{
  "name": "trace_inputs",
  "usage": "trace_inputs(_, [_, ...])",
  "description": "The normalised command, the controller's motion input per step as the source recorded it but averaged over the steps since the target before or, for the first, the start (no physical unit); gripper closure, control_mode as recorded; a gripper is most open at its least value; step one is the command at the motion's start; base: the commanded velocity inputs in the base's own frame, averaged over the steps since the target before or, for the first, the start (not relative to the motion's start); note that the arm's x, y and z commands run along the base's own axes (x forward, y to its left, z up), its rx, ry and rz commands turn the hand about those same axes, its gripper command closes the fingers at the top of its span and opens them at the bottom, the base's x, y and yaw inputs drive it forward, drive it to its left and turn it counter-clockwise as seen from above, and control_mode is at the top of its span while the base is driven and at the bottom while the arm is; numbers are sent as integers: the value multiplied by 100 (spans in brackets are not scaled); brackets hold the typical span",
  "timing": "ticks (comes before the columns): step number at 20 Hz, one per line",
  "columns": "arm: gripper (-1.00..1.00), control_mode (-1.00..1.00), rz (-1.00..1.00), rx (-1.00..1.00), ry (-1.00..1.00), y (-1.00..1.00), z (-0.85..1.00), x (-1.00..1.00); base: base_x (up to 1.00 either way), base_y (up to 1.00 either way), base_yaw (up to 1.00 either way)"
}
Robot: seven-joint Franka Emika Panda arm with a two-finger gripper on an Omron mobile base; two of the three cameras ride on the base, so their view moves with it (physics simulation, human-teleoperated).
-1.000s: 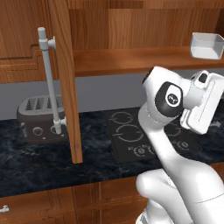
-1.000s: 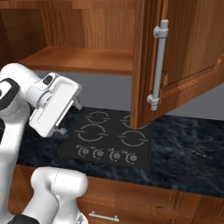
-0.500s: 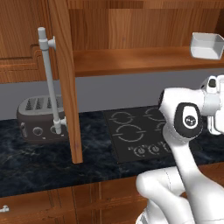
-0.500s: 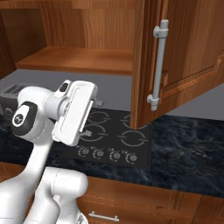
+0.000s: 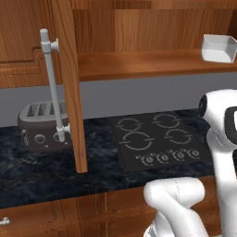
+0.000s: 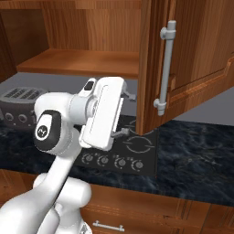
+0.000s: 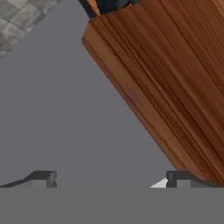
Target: Retrieve the tupperware from the cabinet, then place the raw meat into the tupperware to avoid contamination.
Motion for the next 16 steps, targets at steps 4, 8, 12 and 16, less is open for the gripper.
trace_inputs(4, [-100,-100,0,0,6,-53,45,-4,0,0,0])
trace_inputs(8, [-100,-100,-8,3,9,-62,25,-4,0,0,0])
trace_inputs(12, [-100,-100,-11,0,3,-27,1,-37,0,0,0])
trace_inputs(16, [-100,-100,-18,0,7,-58,-18,-27,0,0,0])
